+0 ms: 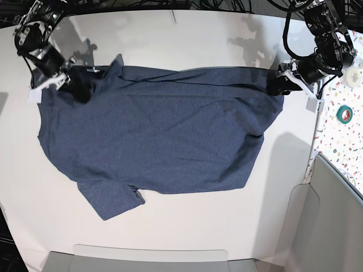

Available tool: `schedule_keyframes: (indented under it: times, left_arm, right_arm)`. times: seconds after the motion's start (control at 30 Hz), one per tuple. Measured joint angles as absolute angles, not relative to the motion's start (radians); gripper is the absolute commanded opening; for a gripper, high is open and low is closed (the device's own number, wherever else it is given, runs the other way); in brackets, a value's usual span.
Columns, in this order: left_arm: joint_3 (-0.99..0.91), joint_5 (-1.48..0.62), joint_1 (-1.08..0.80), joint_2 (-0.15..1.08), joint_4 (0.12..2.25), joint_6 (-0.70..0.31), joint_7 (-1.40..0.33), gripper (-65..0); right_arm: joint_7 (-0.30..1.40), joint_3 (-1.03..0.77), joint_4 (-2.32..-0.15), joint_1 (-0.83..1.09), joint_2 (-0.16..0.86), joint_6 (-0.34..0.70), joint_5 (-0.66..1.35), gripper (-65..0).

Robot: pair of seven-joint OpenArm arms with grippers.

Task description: Layout the t-shirt on the table in an organized manner, then fold the t-shirt properly

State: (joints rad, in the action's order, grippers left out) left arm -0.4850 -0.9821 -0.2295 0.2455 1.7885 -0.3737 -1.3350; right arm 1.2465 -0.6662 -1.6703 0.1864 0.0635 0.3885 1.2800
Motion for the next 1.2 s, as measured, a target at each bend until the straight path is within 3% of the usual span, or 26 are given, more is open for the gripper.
schedule_keyframes:
  times: [0.33,0.57,0.63,0.87,0.97,1.2]
  left_arm:
    - [-0.485,-0.979,-0.244,0.245,1.789,-0.373,-1.335,-44.8]
    - [-0.485,-0.979,-0.244,0.244,1.789,-0.373,-1.335,-44.8]
    - [-0.485,-0.979,-0.244,0.245,1.789,-0.374,-1.335,-44.8]
    - [-0.485,-0.979,-0.244,0.245,1.789,-0.373,-1.335,-44.8]
    - [-0.485,-0.979,-0.246,0.244,1.789,-0.374,-1.335,-44.8]
    - [-0.485,-0.979,-0.257,0.244,1.789,-0.374,-1.334,-44.8]
  right_arm:
    - [1.222,-0.57,-1.583,-0.029,-0.059,0.389,1.042,-65.0]
    - [1.219,-0.571,-1.455,-0.075,-0.056,0.388,1.0,-65.0]
    - [1.219,-0.572,-1.453,-0.07,-0.056,0.388,0.996,-57.3]
    - [1.222,-0.573,-1.456,-0.069,-0.017,0.389,1.008,-17.7]
    - [1.222,-0.575,-1.456,-0.069,0.03,0.389,1.046,-12.5]
    - [1.224,-0.592,-1.478,0.004,0.118,0.389,1.323,-12.4]
